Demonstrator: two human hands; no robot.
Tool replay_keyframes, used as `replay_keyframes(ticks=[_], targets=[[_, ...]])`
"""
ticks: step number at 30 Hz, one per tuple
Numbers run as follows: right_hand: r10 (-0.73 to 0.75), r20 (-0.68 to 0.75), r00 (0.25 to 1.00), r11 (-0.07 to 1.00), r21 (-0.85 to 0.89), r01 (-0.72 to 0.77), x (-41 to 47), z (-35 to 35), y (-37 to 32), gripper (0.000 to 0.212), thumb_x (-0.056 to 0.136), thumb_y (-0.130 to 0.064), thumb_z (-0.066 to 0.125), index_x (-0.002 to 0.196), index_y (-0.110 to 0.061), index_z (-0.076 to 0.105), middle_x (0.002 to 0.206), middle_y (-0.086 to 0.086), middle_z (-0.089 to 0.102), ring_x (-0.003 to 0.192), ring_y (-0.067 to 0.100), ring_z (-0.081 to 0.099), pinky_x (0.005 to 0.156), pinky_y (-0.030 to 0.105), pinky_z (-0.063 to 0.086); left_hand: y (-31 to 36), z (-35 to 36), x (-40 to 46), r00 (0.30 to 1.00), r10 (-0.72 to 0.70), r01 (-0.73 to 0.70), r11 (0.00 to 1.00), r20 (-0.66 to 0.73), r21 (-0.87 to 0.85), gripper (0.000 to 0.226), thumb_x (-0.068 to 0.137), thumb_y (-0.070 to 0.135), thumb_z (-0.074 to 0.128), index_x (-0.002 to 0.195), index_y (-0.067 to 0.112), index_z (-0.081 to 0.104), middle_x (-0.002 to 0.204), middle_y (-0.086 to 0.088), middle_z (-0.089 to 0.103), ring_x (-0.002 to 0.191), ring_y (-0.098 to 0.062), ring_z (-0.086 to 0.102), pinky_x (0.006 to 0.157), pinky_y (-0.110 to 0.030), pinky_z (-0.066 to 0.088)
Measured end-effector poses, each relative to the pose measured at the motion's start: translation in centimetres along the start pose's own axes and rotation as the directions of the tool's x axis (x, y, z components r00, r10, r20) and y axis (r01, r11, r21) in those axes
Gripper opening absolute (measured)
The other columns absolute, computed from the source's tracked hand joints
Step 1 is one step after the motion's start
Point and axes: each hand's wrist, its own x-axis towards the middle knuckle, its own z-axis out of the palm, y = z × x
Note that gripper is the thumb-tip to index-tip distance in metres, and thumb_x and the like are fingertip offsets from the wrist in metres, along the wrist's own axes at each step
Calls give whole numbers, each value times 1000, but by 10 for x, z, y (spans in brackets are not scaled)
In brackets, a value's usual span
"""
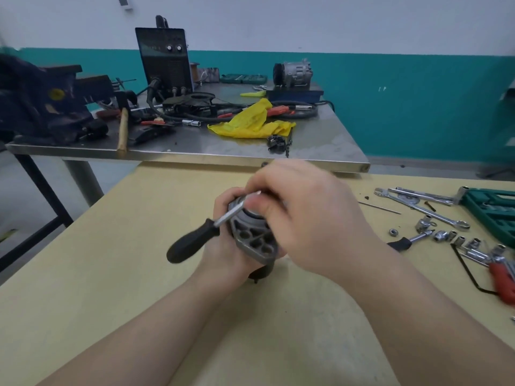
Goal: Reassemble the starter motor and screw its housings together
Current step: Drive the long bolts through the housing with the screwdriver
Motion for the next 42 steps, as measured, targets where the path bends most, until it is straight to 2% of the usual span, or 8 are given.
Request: replay_keyframes(ticks=[3, 5, 7, 10, 16, 24, 38, 42], targets=[[116, -81, 990, 894, 443, -69, 5, -24, 13, 6, 104, -20, 65, 102, -25, 67, 88, -14, 72, 88, 2, 70, 71, 18, 53, -13, -2, 6, 997, 72, -72, 997, 7, 35, 83, 65, 11, 98, 114, 68, 63, 106, 37, 74, 97, 18, 68, 75, -2, 52], [160, -108, 981, 747, 663, -49, 5, -41, 18, 7, 105, -12, 59, 105, -18, 63, 91, 1, 78, 85, 17, 78, 64, 29, 61, -17, 1, 12, 997, 76, -76, 997, -21, 9, 93, 51, 37, 102, 134, 45, 60, 126, 17, 74, 105, 13, 69, 80, -4, 52], [189, -162, 969, 694, 719, -15, 5, -53, 21, 12, 106, -9, 58, 112, -19, 60, 90, 8, 78, 75, 25, 78, 57, 38, 63, -23, 1, 15, 992, 118, -119, 993, -47, -16, 105, 50, 35, 101, 140, 36, 47, 135, 21, 64, 114, 5, 68, 86, -8, 54], [205, -193, 960, 736, 676, -22, 5, -59, 34, 24, 106, -9, 62, 118, -30, 56, 82, 10, 77, 60, 23, 70, 53, 34, 59, -26, 1, 15, 974, 208, -208, 978, -85, 4, 98, 64, 19, 100, 139, 46, 44, 134, 25, 64, 124, -7, 68, 94, -12, 54], [232, -204, 951, 841, 534, -90, 7, -41, 67, 21, 103, -19, 62, 102, -38, 70, 80, 2, 73, 66, 20, 72, 64, 47, 64, -27, -1, 18, 970, 233, -233, 972, -65, -6, 107, 54, 30, 102, 140, 47, 40, 138, 23, 59, 130, -10, 64, 105, -22, 53], [136, -130, 982, 980, 166, -113, 2, 11, 97, 21, 104, -13, 64, 113, -20, 81, 99, -12, 77, 88, 8, 71, 84, 37, 60, -25, -1, 17, 952, 300, -303, 952, -65, -42, 102, 57, 28, 100, 138, 51, 43, 138, 21, 61, 129, -12, 65, 104, -23, 53], [257, 317, 913, 966, -79, -245, -2, 25, 116, 26, 101, -17, 63, 113, -36, 78, 106, -12, 74, 102, 21, 64, 87, 42, 57, -22, -1, 17, 944, 329, -331, 942, -43, -53, 101, 62, 26, 99, 143, 42, 40, 138, 26, 58, 130, -6, 63, 102, -17, 53], [373, 232, 898, 912, 86, -401, -1, 23, 119, 36, 105, -17, 56, 124, -39, 78, 117, -16, 77, 109, 6, 68, 96, 37, 58, -24, -2, 17, 946, 319, -322, 944, -53, -67, 102, 59, 26, 100, 141, 45, 42, 138, 24, 59, 131, -12, 64, 102, -21, 54]])
